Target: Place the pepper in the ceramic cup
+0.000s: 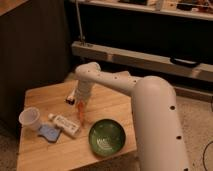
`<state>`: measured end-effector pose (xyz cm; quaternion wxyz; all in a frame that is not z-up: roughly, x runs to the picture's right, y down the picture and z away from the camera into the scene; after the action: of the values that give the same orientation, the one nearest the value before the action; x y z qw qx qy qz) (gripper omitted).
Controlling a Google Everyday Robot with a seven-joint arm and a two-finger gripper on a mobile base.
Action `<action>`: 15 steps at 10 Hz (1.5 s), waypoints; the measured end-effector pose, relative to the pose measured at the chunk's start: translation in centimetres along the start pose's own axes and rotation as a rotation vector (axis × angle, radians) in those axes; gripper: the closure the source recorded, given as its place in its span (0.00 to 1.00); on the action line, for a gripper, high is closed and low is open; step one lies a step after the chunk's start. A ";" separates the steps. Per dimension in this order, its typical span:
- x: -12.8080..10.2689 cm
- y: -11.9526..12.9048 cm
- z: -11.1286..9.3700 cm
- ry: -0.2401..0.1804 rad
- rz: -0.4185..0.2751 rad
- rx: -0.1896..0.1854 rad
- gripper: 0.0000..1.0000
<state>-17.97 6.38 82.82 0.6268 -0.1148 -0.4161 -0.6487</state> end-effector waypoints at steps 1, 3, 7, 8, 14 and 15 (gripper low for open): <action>0.1 -3.0 -1.7 0.008 -0.050 0.050 1.00; 0.1 -10.6 -3.8 0.025 -0.191 0.138 1.00; -0.6 -22.4 -3.4 0.080 -0.452 0.276 1.00; -0.6 -24.2 -3.2 0.106 -0.508 0.301 1.00; 0.0 -25.9 -2.8 0.278 -0.571 0.378 1.00; 0.1 -25.9 -2.7 0.281 -0.571 0.376 1.00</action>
<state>-40.50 1.11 70.95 0.4817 0.2132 -0.4534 -0.7190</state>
